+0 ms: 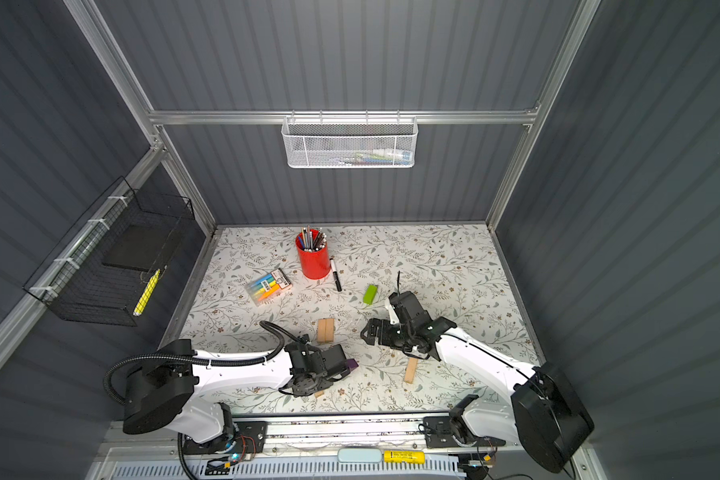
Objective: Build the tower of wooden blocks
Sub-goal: 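Grasp the small block marked 31 with the left gripper and carry it over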
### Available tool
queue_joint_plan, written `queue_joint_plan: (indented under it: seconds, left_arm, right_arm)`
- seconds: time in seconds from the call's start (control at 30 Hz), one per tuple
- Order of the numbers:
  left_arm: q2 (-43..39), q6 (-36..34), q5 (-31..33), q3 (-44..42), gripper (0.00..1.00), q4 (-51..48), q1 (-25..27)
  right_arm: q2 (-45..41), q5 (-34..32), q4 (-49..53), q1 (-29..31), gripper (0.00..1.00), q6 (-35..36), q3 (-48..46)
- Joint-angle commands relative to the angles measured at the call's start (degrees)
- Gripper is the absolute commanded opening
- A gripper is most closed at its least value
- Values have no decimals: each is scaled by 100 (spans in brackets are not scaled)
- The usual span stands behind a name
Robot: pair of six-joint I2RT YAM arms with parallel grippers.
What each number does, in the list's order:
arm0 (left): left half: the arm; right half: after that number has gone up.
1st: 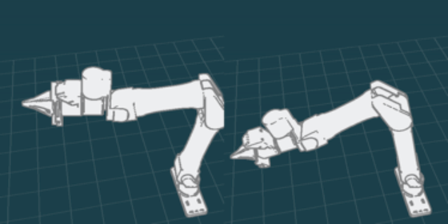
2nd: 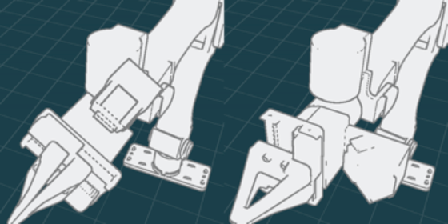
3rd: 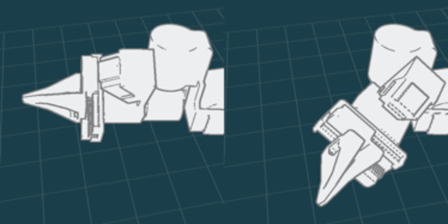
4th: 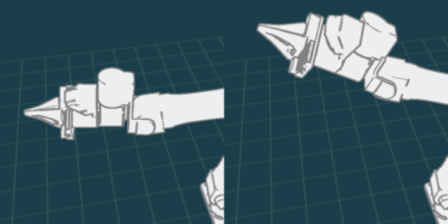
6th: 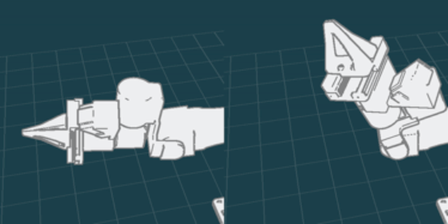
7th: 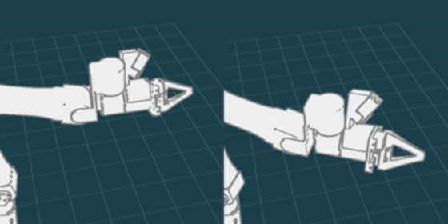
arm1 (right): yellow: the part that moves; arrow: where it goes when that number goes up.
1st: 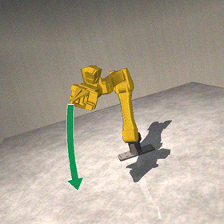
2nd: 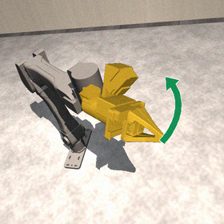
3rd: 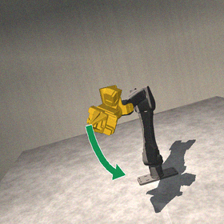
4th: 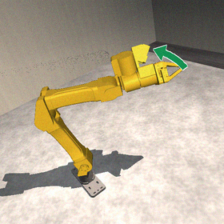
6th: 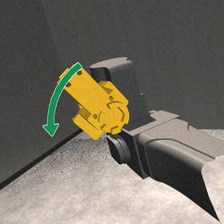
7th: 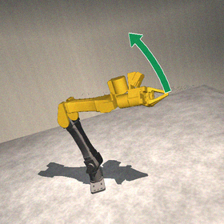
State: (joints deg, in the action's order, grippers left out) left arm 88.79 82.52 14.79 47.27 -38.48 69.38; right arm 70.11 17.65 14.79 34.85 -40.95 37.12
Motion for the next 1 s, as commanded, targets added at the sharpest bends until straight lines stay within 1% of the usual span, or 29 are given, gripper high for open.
queue_joint_plan:
  seconds: [0.0, 0.2, 0.53, 0.67, 0.73, 0.8, 0.93, 0.97]
  left_arm:
    - [31, -125, -13, 36, 37, -62, -42]
    - [-142, -327, 144, 140, 32, -230, -48]
    - [-619, -1039, 644, 561, 21, -854, -115]
    - [-726, -1462, 658, 746, 19, -977, -375]
    - [-750, -1774, 580, 857, 18, -978, -620]
    - [-711, -2127, 535, 1006, 18, -951, -832]
    - [-322, -2852, 569, 1509, 17, -971, -1201]
    - [-172, -3013, 553, 1653, 17, -987, -1311]
  right_arm:
    - [33, 95, -11, -13, 99, -18, 7]
    - [-77, 96, 47, -13, 99, -75, 38]
    - [-469, 92, 283, -7, 99, -185, 150]
    - [-557, 92, 245, -13, 99, -291, 164]
    - [-568, 98, 148, -9, 99, -369, 156]
    - [-560, 312, -34, -13, 99, -454, 113]
    - [-462, 215, -275, -13, 99, -591, 78]
    - [-410, -9, -314, -13, 99, -619, 84]
